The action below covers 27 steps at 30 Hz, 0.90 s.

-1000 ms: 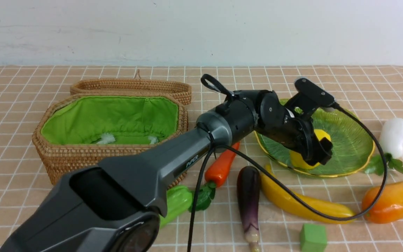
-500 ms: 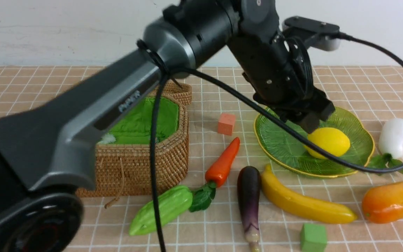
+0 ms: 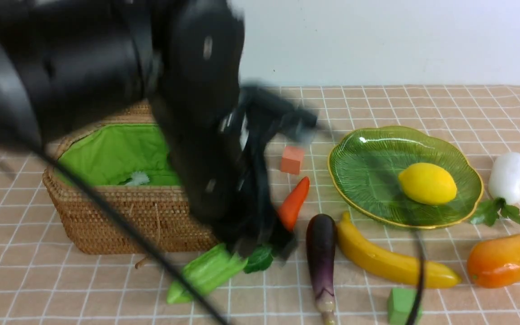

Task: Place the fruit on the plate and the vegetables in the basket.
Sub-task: Take a chayote with your left arm and place it on the basket on the left.

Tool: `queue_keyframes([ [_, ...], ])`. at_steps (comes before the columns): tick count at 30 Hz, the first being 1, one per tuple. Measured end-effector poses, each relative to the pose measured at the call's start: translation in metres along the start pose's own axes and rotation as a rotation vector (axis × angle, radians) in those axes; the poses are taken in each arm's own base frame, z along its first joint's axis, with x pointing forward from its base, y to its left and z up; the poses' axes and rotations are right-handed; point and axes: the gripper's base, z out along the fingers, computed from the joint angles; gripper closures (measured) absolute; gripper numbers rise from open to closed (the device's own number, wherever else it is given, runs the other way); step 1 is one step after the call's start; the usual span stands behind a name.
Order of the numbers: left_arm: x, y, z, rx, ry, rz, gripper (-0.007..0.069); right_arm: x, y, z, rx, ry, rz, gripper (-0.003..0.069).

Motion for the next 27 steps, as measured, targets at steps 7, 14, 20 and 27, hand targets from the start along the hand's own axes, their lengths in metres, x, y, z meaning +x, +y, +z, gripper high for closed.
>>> queue_keyframes([
  [7,0.031,0.014,0.058,-0.134,0.049,0.065,0.0246,-0.001,0.0,0.0,-0.004,-0.007,0.002,0.0522],
  [14,0.027,0.027,0.089,-0.279,-0.082,0.091,0.0062,-0.001,0.002,0.0,-0.02,-0.006,0.01,0.0522],
  [20,0.018,0.03,0.124,-0.314,-0.074,0.114,0.0046,-0.001,0.004,0.0,-0.039,-0.005,0.02,0.0522],
  [27,0.016,0.033,0.146,-0.345,-0.053,0.114,0.0091,-0.001,0.004,0.0,-0.044,-0.005,0.023,0.0519],
])
